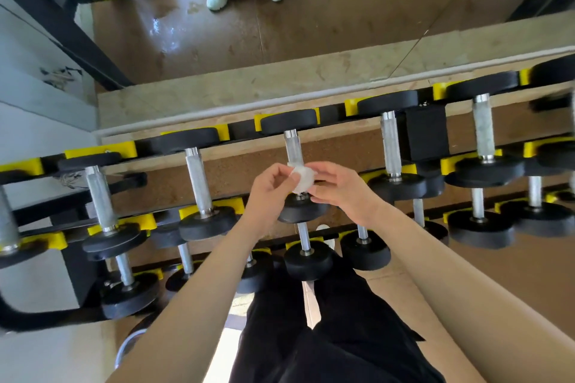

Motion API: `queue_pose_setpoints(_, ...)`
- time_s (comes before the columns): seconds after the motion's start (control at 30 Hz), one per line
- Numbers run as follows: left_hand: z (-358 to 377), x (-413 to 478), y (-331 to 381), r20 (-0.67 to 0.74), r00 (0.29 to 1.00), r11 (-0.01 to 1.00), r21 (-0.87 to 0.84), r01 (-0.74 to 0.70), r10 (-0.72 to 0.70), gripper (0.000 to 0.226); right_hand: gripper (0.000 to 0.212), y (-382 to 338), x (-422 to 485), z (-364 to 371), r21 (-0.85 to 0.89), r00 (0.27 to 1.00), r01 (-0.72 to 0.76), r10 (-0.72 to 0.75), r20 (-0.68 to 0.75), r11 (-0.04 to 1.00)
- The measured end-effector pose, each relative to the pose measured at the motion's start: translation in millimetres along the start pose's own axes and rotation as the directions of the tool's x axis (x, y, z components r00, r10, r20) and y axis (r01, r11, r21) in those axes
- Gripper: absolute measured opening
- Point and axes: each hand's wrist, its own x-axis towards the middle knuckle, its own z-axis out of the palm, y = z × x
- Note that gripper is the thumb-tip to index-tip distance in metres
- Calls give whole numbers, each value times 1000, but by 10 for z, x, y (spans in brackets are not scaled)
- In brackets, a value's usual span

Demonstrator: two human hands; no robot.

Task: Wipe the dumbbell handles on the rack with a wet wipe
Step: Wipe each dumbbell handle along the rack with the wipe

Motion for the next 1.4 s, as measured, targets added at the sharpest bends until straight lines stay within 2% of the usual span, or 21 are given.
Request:
queue_pose_setpoints(0.1, 139, -68, -42, -96, 994, 988, -149, 38, -53, 13, 32, -13, -68, -13, 273, 995, -85, 94, -21, 958)
queue_pose_setpoints(0.17, 212, -65, -117, -197, 980, 999, -48, -11, 2, 6, 27, -30, -79, -28, 304, 995, -73, 92, -47, 950)
queue_pose_setpoints(0.23, 260, -48, -171, -259, 965, 999, 37, -18, 27, 2, 27, -80, -74, -26, 163, 996, -48, 60, -67, 986)
queue_pose_setpoints(0.3, 278, -19, -251, -270, 963, 996, 85, -4, 27, 4, 32, -132, -10, -24, -56, 996, -47, 42, -78, 997)
queue_pose_setpoints(0.4, 233, -11, -379, -291, 956, 981, 191, 23, 35, 11, 26, -178, 234, -71, -334, 989, 4, -53, -139, 942)
queue_pose_setpoints(0.43, 203, -26, -422, -315, 948, 968, 246, 41, 40, 13, 23, -189, 338, -88, -367, 975, 3, -85, -207, 930)
queue_pose_setpoints(0.5, 145, -74, -522, -340, 938, 932, 358, 61, 69, 16, 20, -220, 533, -84, -327, 921, -15, -114, -373, 945)
queue_pose_setpoints(0.57, 145, -136, -631, -316, 947, 920, 383, 82, 48, 22, 17, -208, 660, 8, -315, 894, -8, -134, -427, 949)
queue_pose_setpoints(0.67, 202, -212, -762, -298, 955, 923, 369, 114, 1, 26, 14, -53, 663, 206, -488, 919, -6, -187, -346, 873)
queue_pose_setpoints(0.77, 199, -222, -794, -303, 953, 926, 365, 98, 18, 23, 13, 124, 531, 243, -687, 956, -5, -199, -218, 727)
queue_pose_setpoints(0.83, 170, -207, -793, -290, 957, 925, 370, 82, 31, 23, 9, 160, 500, 142, -777, 986, -96, -48, -160, 622)
queue_pose_setpoints(0.9, 139, -204, -772, -270, 962, 923, 378, 74, 34, 22, 15, 97, 516, -28, -828, 973, -227, 144, -179, 512)
queue_pose_setpoints(0.97, 120, -201, -752, -257, 966, 922, 381, 69, 34, 18, 22, -41, 553, -215, -849, 955, -287, 198, -220, 443)
queue_pose_setpoints(1.03, 113, -203, -742, -257, 966, 923, 378, 72, 30, 15, 20, -184, 565, -291, -818, 970, -243, 123, -210, 522)
queue_pose_setpoints(1.1, 126, -222, -727, -266, 963, 924, 375, 76, 29, 14, 20, -271, 538, -164, -776, 992, -113, 25, -125, 620)
queue_pose_setpoints(1.17, 145, -236, -718, -280, 959, 920, 384, 80, 34, 15, 18, -250, 476, 88, -787, 1000, 25, -23, 13, 616)
queue_pose_setpoints(1.23, 164, -238, -712, -294, 955, 911, 402, 88, 38, 16, 19, -113, 456, 275, -824, 995, 100, -35, 97, 557)
queue_pose_setpoints(1.33, 183, -231, -701, -321, 947, 913, 389, 123, 10, 23, 20, 24, 550, 205, -849, 1000, 0, -17, -10, 529)
queue_pose_setpoints(1.4, 196, -251, -667, -332, 943, 917, 376, 135, -3, 25, 23, 12, 582, 37, -884, 995, -98, 34, -92, 456)
